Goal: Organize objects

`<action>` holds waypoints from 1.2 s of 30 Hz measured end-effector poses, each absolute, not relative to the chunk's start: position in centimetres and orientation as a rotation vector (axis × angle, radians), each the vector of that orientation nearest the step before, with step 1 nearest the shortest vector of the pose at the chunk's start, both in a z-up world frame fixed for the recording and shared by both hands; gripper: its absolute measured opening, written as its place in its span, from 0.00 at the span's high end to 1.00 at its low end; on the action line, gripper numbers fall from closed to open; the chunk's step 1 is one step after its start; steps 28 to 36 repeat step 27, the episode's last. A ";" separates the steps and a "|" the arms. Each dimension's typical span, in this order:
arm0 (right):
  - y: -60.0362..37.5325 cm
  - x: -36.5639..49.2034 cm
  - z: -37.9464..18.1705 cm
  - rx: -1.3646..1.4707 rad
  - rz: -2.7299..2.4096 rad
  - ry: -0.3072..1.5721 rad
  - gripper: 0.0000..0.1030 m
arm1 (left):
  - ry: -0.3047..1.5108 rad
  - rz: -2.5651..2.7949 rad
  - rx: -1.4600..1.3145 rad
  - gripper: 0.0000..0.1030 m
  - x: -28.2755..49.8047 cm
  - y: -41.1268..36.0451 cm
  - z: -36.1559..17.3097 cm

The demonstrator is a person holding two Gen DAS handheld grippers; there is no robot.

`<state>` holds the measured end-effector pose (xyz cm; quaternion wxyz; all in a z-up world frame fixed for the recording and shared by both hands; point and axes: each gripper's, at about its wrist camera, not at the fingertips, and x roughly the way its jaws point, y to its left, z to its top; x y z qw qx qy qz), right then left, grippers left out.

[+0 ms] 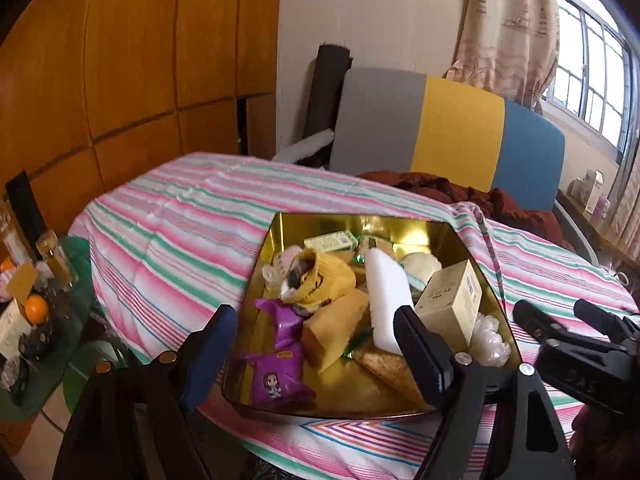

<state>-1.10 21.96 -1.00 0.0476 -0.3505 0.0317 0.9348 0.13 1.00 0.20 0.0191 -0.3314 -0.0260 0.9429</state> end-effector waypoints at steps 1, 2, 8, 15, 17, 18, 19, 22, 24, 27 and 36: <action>21.8 -1.0 -0.9 -1.062 2.858 0.098 0.00 | -0.097 2.915 -1.048 0.27 -0.1 0.9 0.0; 21.7 -0.9 -0.7 -1.053 2.868 0.102 0.00 | -0.111 2.907 -1.068 0.30 -0.3 0.7 -0.3; 20.7 -0.6 0.1 -1.038 2.960 0.089 0.00 | -0.151 2.888 -1.117 0.31 -0.8 0.4 -1.1; 20.6 -0.5 -0.7 -1.080 2.969 0.098 0.00 | -0.177 2.873 -1.143 0.31 -1.1 0.0 -1.4; 20.6 -0.5 -0.9 -1.089 2.965 0.101 0.00 | -0.179 2.877 -1.148 0.31 -1.2 -0.1 -1.5; 20.6 -0.6 -1.0 -1.091 2.964 0.101 0.00 | -0.178 2.883 -1.142 0.34 -1.2 -0.1 -1.5; 20.6 -0.7 -1.0 -1.093 2.962 0.101 0.00 | -0.174 2.890 -1.134 0.36 -1.2 -0.1 -1.4; 20.7 -0.8 -1.2 -1.102 2.959 0.105 0.00 | -0.171 2.899 -1.103 0.41 -1.2 -0.1 -1.2; 20.7 -0.9 -1.4 -1.111 2.955 0.106 0.00 | -0.160 2.898 -1.085 0.44 -1.2 0.0 -1.1; 20.7 -0.9 -1.5 -1.121 2.953 0.111 0.00 | -0.147 2.876 -1.093 0.44 -1.3 0.3 -1.0; 20.7 -0.9 -1.5 -1.121 2.953 0.111 0.00 | -0.147 2.876 -1.093 0.44 -1.3 0.3 -1.0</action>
